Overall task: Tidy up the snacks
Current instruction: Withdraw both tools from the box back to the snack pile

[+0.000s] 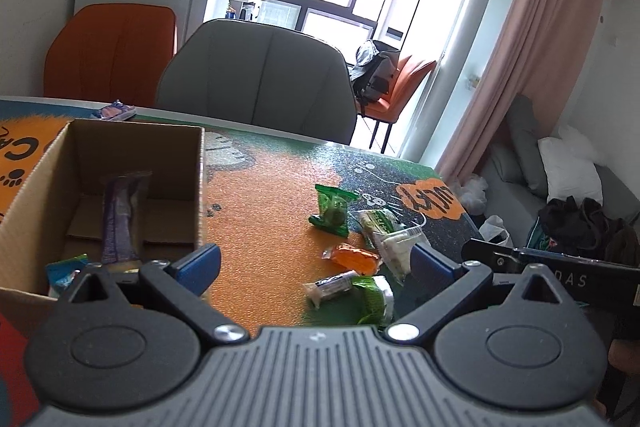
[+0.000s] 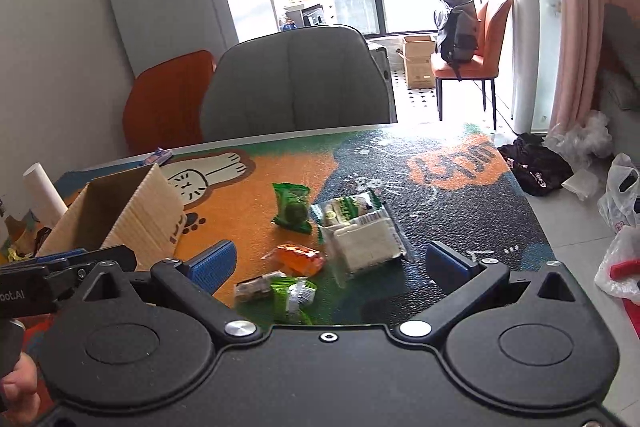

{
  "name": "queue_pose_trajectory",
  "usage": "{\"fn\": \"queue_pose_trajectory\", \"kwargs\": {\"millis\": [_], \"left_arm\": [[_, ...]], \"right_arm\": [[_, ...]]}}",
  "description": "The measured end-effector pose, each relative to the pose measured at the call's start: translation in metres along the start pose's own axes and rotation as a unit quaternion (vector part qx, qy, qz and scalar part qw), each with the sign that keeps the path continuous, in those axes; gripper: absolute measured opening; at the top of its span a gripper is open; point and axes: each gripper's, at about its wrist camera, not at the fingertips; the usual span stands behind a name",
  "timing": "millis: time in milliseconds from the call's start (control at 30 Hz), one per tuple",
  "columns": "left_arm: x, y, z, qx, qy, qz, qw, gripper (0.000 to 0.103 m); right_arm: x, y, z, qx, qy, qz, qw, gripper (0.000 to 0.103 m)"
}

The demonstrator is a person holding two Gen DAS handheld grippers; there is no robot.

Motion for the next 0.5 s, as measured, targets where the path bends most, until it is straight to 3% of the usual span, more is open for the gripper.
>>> {"fn": "queue_pose_trajectory", "kwargs": {"millis": [300, 500], "left_arm": [[-0.018, -0.015, 0.002, -0.007, -0.018, -0.010, 0.9998, 0.097], [-0.024, -0.037, -0.002, 0.010, -0.018, -0.025, 0.9995, 0.086]], "right_arm": [[-0.025, -0.009, 0.001, 0.006, -0.018, -0.005, 1.000, 0.103], [-0.036, -0.020, 0.001, 0.016, -0.025, -0.004, 1.000, 0.103]]}}
Point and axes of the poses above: each gripper's, at about its wrist camera, not at the fingertips, and y roughly against the way its jaws point, x to its left, z to its top, and after that the axes turned 12 degrees about -y, right-handed
